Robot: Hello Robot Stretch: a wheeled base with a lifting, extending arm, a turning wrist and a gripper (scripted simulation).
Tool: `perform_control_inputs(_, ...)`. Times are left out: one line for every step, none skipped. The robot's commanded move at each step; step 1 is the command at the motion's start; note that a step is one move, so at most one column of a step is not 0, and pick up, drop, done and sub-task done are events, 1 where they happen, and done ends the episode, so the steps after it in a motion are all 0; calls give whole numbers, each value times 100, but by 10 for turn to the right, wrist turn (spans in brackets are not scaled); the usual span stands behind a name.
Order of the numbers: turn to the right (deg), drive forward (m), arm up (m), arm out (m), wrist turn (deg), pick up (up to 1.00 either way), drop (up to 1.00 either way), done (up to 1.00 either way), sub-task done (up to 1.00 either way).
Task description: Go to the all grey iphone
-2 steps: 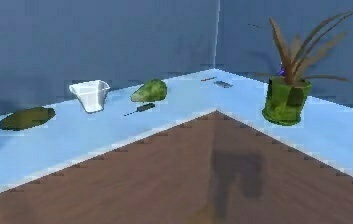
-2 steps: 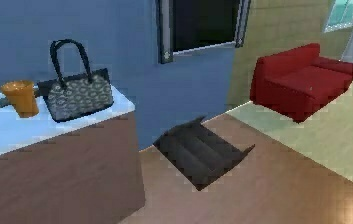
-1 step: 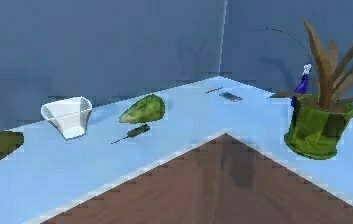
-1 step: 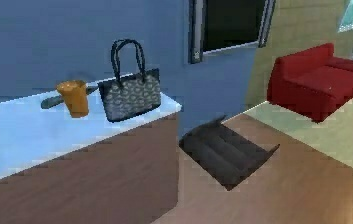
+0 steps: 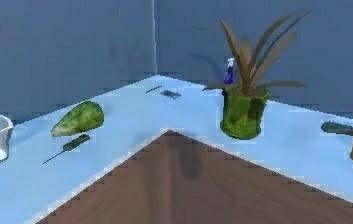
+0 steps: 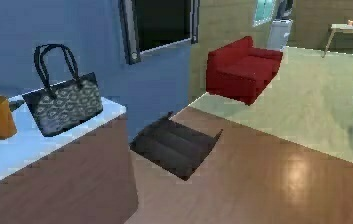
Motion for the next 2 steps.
perform_control_inputs(0, 100, 0, 0, 0, 0, 0, 0, 0)
perform_control_inputs(0, 0, 0, 0, 0, 0, 0, 100, 0)
